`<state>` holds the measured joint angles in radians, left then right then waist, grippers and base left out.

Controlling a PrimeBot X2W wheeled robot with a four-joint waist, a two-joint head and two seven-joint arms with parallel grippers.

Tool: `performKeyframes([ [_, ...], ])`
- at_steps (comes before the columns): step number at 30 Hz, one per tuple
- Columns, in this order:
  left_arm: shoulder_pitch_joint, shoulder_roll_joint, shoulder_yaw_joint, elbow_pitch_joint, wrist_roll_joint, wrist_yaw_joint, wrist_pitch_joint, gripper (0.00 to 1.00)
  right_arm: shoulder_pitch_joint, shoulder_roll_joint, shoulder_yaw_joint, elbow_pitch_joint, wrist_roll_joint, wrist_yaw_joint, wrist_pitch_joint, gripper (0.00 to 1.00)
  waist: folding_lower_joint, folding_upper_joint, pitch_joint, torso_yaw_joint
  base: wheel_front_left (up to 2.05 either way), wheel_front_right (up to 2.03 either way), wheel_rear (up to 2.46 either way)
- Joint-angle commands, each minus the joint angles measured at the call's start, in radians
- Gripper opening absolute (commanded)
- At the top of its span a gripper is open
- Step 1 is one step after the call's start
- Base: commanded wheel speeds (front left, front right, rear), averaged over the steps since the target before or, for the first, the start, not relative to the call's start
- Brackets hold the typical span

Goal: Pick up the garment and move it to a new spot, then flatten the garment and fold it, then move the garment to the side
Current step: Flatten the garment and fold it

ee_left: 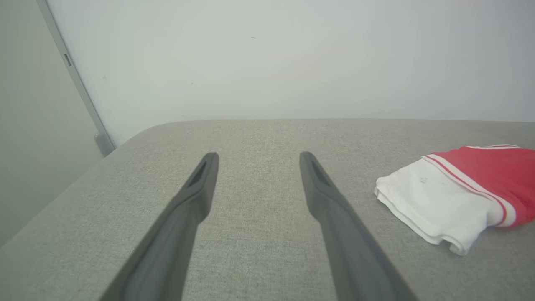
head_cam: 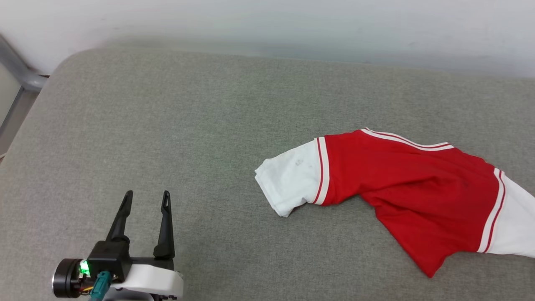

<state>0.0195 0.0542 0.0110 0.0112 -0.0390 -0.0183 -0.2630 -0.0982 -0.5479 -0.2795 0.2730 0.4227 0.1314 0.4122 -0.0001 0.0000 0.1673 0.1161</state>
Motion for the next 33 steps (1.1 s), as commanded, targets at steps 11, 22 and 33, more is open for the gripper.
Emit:
performKeyframes([
  [11, -0.169, 0.106, -0.004, 0.044, -0.019, -0.092, -0.003, 1.00, -0.012, 0.306, -0.011, -0.226, -0.254, -0.001, -0.466, 1.00, 0.0001, 0.0000, -0.031, -0.049, 0.00, 0.00, 0.00],
  [22, -0.506, 0.363, -0.338, 0.151, -0.372, -0.111, 0.258, 1.00, 0.013, 0.380, 0.085, -0.297, -0.322, -0.001, -0.488, 1.00, 0.0001, 0.0000, 0.023, -0.094, 0.00, 0.00, 0.00],
  [33, -0.754, 0.523, -0.657, 0.175, -0.698, -0.111, 0.719, 1.00, -0.034, 0.410, 0.118, -0.310, -0.364, -0.001, -0.505, 1.00, 0.0001, 0.0000, 0.094, -0.149, 0.00, 0.00, 0.00],
])
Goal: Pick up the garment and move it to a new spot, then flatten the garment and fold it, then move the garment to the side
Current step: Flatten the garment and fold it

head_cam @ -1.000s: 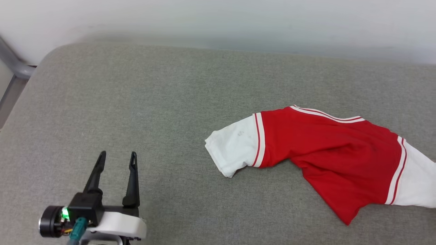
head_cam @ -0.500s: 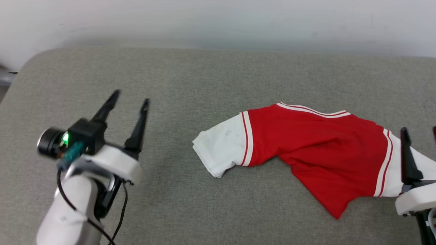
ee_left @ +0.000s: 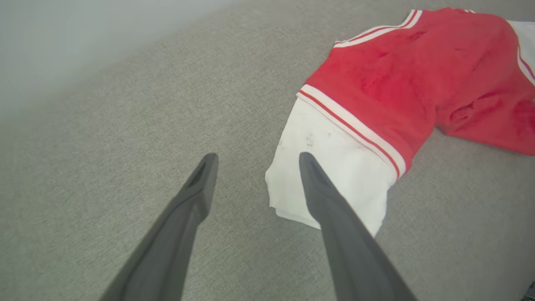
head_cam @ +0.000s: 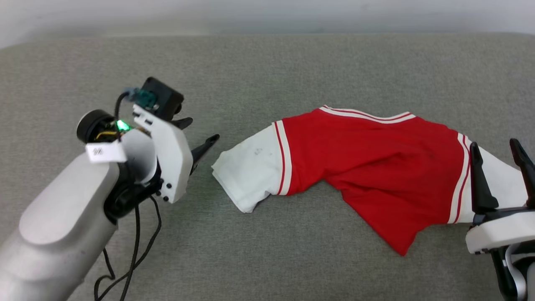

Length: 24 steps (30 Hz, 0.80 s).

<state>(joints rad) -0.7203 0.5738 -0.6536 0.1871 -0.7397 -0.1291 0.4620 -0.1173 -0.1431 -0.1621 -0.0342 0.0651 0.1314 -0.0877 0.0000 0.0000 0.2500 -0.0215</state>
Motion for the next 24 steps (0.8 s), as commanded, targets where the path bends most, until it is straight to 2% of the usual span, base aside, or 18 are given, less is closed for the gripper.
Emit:
performKeyframes([
  [1, -0.036, 0.009, -0.021, 0.005, -0.017, 0.000, 0.029, 1.00, -0.021, 0.006, 0.003, -0.001, -0.008, -0.001, -0.007, 1.00, 0.0000, 0.0000, 0.020, -0.017, 0.00, 0.00, 0.00],
  [5, -0.110, 0.024, -0.136, 0.044, -0.069, 0.000, 0.133, 1.00, -0.049, 0.014, 0.009, 0.004, -0.017, -0.001, -0.012, 1.00, 0.0000, 0.0000, 0.054, -0.041, 0.00, 0.00, 0.00],
  [9, -0.169, 0.036, -0.247, 0.093, -0.099, 0.000, 0.195, 1.00, -0.076, 0.019, 0.015, 0.013, -0.025, -0.001, -0.019, 1.00, 0.0000, 0.0000, 0.085, -0.065, 0.00, 0.00, 0.00],
  [16, -0.202, 0.066, -0.445, 0.172, -0.130, -0.001, 0.245, 1.00, -0.101, 0.026, 0.024, 0.031, -0.031, -0.001, -0.033, 1.00, 0.0000, 0.0000, 0.109, -0.094, 0.00, 0.00, 0.00],
  [21, -0.203, 0.071, -0.529, 0.207, -0.175, -0.001, 0.200, 1.00, -0.109, 0.027, 0.025, 0.039, -0.036, -0.001, -0.037, 1.00, 0.0000, 0.0000, 0.112, -0.098, 0.00, 0.00, 0.00],
  [22, -0.210, 0.069, -0.543, 0.219, -0.172, -0.001, 0.180, 0.15, -0.108, 0.027, 0.028, 0.042, -0.036, -0.001, -0.037, 1.00, 0.0000, 0.0000, 0.110, -0.097, 0.00, 0.00, 0.00],
  [23, -0.216, 0.065, -0.556, 0.230, -0.169, -0.001, 0.160, 0.00, -0.107, 0.026, 0.029, 0.045, -0.038, -0.001, -0.036, 1.00, 0.0000, 0.0000, 0.107, -0.094, 0.00, 0.00, 0.00],
  [24, -0.219, 0.061, -0.564, 0.239, -0.175, -0.001, 0.139, 0.00, -0.106, 0.024, 0.030, 0.046, -0.039, -0.001, -0.035, 1.00, 0.0000, 0.0000, 0.104, -0.092, 0.00, 0.00, 0.00],
])
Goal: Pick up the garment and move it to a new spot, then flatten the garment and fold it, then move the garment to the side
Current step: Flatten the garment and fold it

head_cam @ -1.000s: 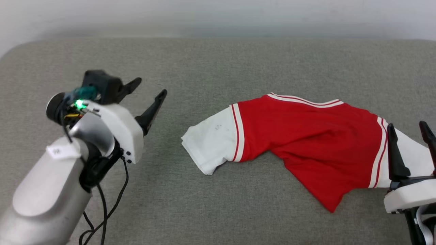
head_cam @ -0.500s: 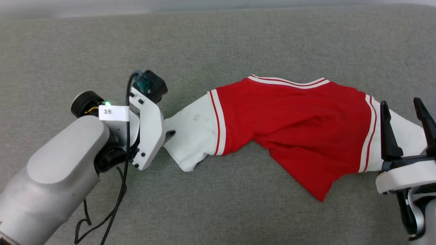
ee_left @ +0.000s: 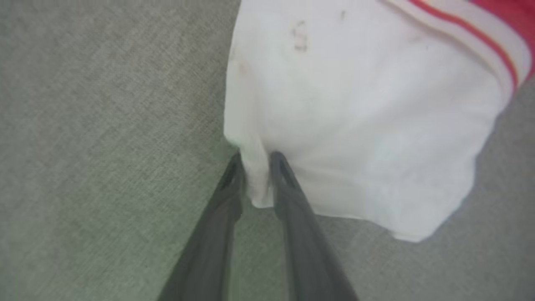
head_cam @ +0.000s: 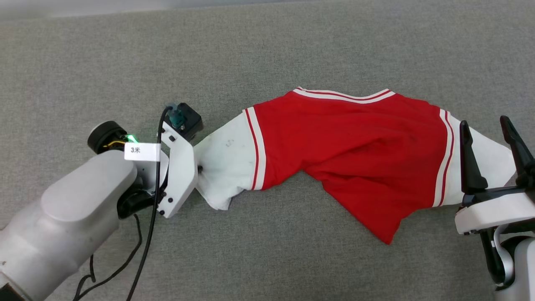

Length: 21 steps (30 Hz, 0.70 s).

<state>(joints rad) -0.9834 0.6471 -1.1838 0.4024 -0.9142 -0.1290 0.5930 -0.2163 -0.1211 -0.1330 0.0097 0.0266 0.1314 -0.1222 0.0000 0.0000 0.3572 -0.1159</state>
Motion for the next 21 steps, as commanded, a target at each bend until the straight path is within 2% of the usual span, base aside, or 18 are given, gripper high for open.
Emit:
performKeyframes([
  [1, 0.039, -0.016, -0.035, 0.032, -0.013, -0.001, -0.019, 0.00, -0.006, 0.001, 0.003, 0.004, -0.001, -0.001, 0.002, 1.00, 0.0000, 0.0000, -0.007, 0.005, 0.00, 0.00, 0.00],
  [10, -0.037, -0.002, -0.012, 0.086, -0.027, 0.001, -0.277, 0.00, 0.034, -0.032, -0.015, 0.011, 0.015, -0.001, 0.025, 1.00, 0.0000, 0.0000, -0.077, 0.042, 0.00, 0.00, 0.00],
  [13, -0.047, 0.026, 0.005, 0.099, -0.017, 0.001, -0.335, 0.00, 0.045, -0.053, -0.032, 0.010, 0.028, -0.001, 0.041, 1.00, 0.0000, 0.0000, -0.102, 0.056, 0.00, 0.00, 0.00],
  [21, -0.053, 0.093, 0.055, 0.072, -0.019, 0.033, -0.422, 0.00, -0.035, -0.169, -0.052, 0.006, 0.080, -0.001, 0.113, 1.00, 0.0000, 0.0000, -0.124, 0.079, 0.00, 0.00, 0.00],
])
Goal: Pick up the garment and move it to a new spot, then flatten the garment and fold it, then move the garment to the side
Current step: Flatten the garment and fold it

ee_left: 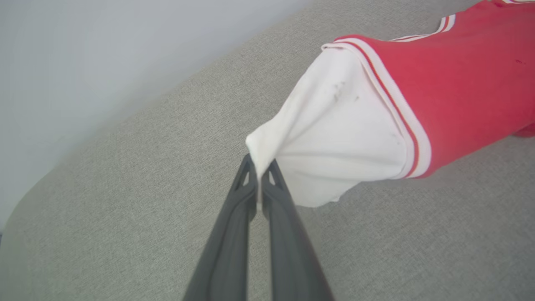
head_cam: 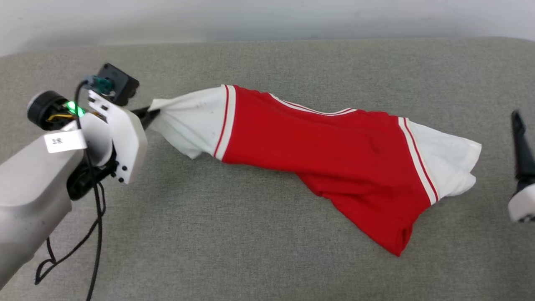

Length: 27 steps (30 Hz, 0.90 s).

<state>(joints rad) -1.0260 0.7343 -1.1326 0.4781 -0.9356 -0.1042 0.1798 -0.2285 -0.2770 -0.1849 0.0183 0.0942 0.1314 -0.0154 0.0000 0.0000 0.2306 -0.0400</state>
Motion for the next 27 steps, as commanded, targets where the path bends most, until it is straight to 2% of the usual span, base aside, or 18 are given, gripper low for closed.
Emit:
performKeyframes([
  [1, -0.012, 0.009, 0.007, -0.013, 0.001, 0.009, -0.009, 0.00, -0.041, -0.036, 0.008, 0.002, 0.026, -0.001, 0.028, 1.00, 0.0000, 0.0000, 0.006, 0.006, 0.00, 0.00, 0.00],
  [6, -0.029, 0.029, 0.018, -0.058, 0.012, 0.030, -0.021, 0.00, -0.145, -0.174, 0.103, 0.040, 0.106, -0.001, 0.221, 1.00, 0.0000, 0.0000, 0.030, 0.025, 0.00, 0.00, 0.00],
  [11, -0.050, 0.035, 0.022, -0.102, 0.036, 0.051, -0.029, 0.00, -0.238, -0.317, 0.228, 0.102, 0.266, -0.001, 0.540, 1.00, 0.0000, 0.0000, 0.066, 0.045, 0.00, 0.00, 0.00],
  [14, -0.063, 0.039, 0.026, -0.126, 0.044, 0.059, -0.034, 0.00, -0.283, -0.379, 0.271, 0.136, 0.358, -0.001, 0.718, 1.00, 0.0000, 0.0000, 0.093, 0.059, 0.00, 0.00, 0.00],
  [17, -0.075, 0.039, 0.029, -0.149, 0.054, 0.064, -0.037, 0.00, -0.323, -0.405, 0.284, 0.176, 0.423, -0.001, 0.849, 1.00, 0.0000, 0.0000, 0.123, 0.073, 0.00, 0.00, 0.00],
  [20, -0.087, 0.038, 0.030, -0.164, 0.060, 0.070, -0.043, 0.00, -0.356, -0.415, 0.300, 0.209, 0.441, -0.001, 0.924, 1.00, 0.0000, 0.0000, 0.151, 0.084, 0.00, 0.00, 0.00],
  [27, -0.117, 0.033, 0.038, -0.186, 0.075, 0.070, -0.056, 0.00, -0.382, -0.379, 0.332, 0.282, 0.454, -0.001, 0.975, 1.00, 0.0000, 0.0000, 0.216, 0.109, 0.00, 0.00, 0.00],
])
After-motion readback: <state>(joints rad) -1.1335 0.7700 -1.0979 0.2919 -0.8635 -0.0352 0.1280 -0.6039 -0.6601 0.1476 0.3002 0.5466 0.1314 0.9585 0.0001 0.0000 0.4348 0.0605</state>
